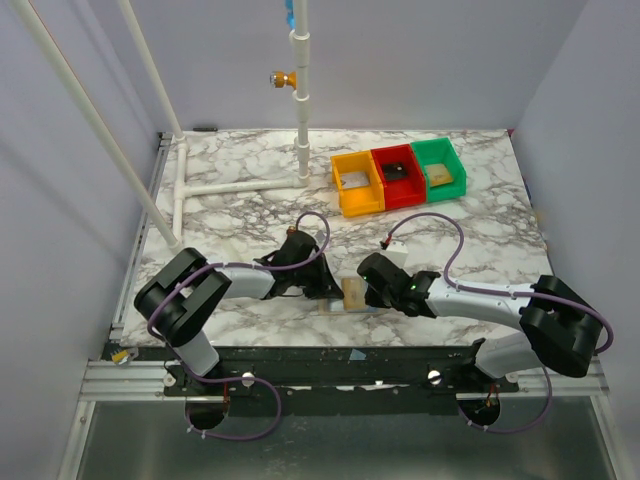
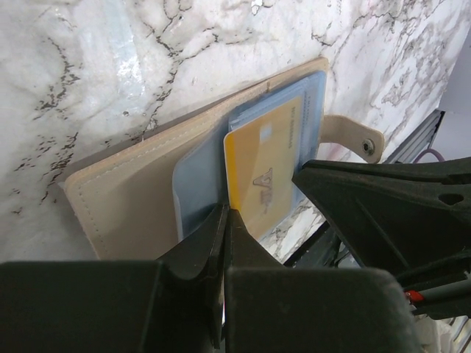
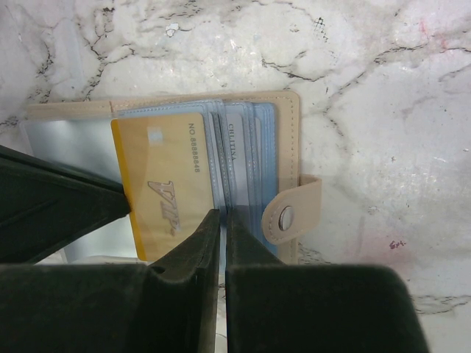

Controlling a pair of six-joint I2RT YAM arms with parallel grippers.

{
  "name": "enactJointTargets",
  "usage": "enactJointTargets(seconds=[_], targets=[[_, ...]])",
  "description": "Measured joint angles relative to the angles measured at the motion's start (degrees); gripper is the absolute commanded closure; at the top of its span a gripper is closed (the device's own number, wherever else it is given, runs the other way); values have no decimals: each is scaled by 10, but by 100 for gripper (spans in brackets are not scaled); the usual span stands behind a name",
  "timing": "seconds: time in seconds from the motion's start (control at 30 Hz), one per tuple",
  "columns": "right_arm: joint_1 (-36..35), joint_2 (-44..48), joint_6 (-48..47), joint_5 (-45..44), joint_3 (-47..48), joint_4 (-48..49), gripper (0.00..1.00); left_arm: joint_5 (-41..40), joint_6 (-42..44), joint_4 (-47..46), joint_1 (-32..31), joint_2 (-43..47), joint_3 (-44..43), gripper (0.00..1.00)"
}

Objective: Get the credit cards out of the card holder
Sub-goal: Remove the credit card from the card holder.

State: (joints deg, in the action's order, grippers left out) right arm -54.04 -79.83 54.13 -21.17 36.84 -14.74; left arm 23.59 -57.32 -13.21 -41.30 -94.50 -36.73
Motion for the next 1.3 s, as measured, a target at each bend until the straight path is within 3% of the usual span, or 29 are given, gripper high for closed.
enactJointTargets(seconds=[0.27, 0.37, 0.5, 1.0, 1.3], targets=[[0, 0, 3, 0, 0, 0, 93, 0, 1, 0, 5, 3, 2, 100], [0, 0, 3, 0, 0, 0, 93, 1, 1, 0, 6, 3, 2, 87], [0, 0, 3, 0, 0, 0, 93, 4, 0, -3, 6, 3, 2, 82], [0, 0, 3, -1, 0, 0, 93, 19, -1, -20, 2, -8, 2, 82], [0, -5, 3, -1, 0, 0, 94, 20, -9, -22, -1, -9, 2, 96]])
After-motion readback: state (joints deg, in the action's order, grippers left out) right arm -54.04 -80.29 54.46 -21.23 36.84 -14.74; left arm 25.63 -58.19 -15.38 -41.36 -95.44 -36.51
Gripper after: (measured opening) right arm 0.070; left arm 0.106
